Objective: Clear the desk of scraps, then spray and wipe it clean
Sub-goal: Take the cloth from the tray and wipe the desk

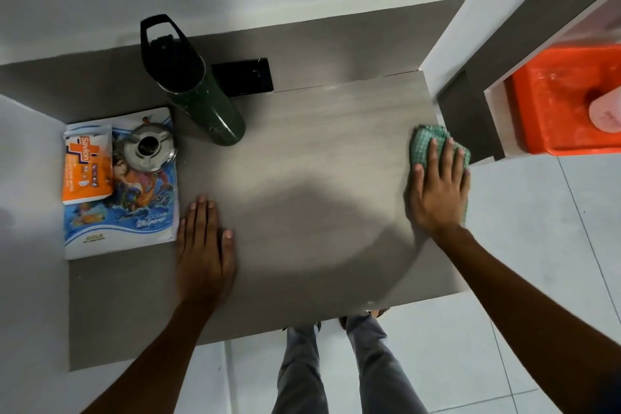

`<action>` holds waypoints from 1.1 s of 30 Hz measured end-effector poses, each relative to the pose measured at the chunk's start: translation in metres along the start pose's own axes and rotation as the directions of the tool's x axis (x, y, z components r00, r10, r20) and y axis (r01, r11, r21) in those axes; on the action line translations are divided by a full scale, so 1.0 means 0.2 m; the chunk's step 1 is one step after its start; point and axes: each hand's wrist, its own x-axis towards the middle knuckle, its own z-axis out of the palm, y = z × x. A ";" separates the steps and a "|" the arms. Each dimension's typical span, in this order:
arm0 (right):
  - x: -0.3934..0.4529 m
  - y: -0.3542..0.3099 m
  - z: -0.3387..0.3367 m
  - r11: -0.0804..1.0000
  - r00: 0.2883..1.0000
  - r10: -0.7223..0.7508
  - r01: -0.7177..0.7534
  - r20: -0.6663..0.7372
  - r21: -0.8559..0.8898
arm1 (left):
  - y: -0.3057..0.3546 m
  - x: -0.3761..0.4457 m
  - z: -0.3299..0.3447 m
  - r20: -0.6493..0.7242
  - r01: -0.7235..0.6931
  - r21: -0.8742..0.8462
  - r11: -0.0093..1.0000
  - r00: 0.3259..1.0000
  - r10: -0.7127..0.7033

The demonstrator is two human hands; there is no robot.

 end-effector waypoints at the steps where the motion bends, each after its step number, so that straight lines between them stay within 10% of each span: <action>1: 0.07 -0.07 0.01 1.000 1.000 -0.006 0.006 0.005 -0.003 | 0.00 0.00 0.00 0.008 0.000 0.000 1.000 1.000 0.000; 10: 0.10 -0.71 0.24 0.937 0.935 -0.347 0.348 0.069 -0.010 | -0.03 0.00 0.02 -0.031 -0.026 -0.005 1.000 0.999 0.026; 19: -0.65 -0.60 0.45 0.783 0.778 -0.618 0.623 0.115 -0.006 | -0.03 0.00 0.01 -0.055 -0.041 0.006 0.999 0.998 0.041; 33: -0.62 0.42 0.09 0.984 0.980 -0.177 0.178 -0.088 -0.004 | -0.02 0.00 0.01 0.005 -0.023 0.000 1.000 1.000 0.023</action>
